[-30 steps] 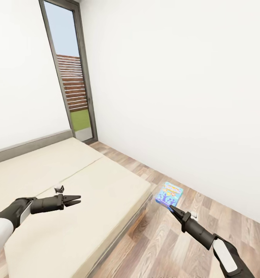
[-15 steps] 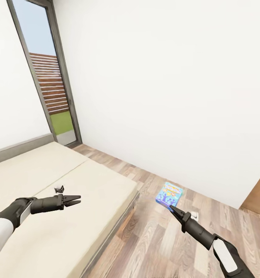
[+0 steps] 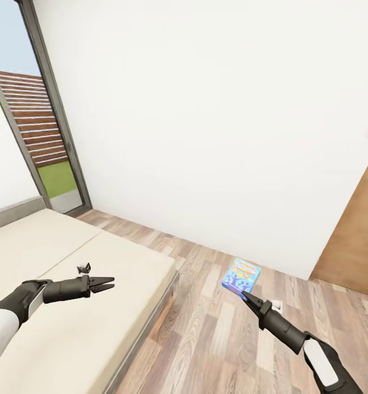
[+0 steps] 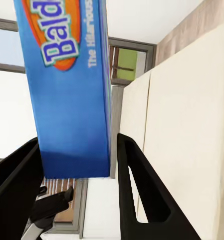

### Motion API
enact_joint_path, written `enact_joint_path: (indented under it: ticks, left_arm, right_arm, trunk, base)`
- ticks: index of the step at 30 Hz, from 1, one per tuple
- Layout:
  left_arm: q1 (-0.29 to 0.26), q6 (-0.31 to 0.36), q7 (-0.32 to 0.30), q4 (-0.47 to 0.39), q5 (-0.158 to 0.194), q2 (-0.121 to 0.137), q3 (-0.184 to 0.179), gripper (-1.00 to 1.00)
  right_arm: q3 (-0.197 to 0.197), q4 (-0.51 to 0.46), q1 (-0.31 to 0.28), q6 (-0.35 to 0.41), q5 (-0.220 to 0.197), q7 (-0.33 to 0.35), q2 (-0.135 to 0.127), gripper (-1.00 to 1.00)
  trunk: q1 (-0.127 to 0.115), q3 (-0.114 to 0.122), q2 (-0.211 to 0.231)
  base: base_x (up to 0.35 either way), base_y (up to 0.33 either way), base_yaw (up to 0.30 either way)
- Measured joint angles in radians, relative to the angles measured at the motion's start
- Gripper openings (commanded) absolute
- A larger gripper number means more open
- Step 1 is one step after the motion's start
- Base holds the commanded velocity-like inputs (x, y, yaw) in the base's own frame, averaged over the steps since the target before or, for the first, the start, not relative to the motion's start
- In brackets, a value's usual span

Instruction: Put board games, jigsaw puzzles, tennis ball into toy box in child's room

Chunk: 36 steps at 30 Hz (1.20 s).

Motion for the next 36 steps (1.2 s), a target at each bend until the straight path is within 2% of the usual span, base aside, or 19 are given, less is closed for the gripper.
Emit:
enact_joint_path:
  ticks: [4, 19, 36]
  left_arm:
    - [0.0, 0.001, 0.0, 0.0, 0.0, 0.0, 0.0, 1.0]
    - [0.0, 0.001, 0.0, 0.0, 0.0, -0.001, 0.0, 1.0]
    - [0.0, 0.001, 0.0, 0.0, 0.0, -0.003, 0.0, 1.0]
  right_arm:
    - [0.0, 0.0, 0.0, 0.0, 0.0, 0.0, -0.001, -1.0]
    - [-0.001, 0.0, 0.0, 0.002, -0.002, 0.0, -0.009, -1.0]
    - [-0.001, 0.001, 0.0, 0.002, 0.0, 0.0, -0.009, -1.0]
  trunk:
    - [0.0, 0.0, 0.0]
    - [-0.058, 0.047, 0.105]
    - [-0.058, 0.047, 0.105]
  base:
    - [0.0, 0.0, -0.281]
    - [0.0, 0.0, -0.281]
    - [0.0, 0.0, -0.281]
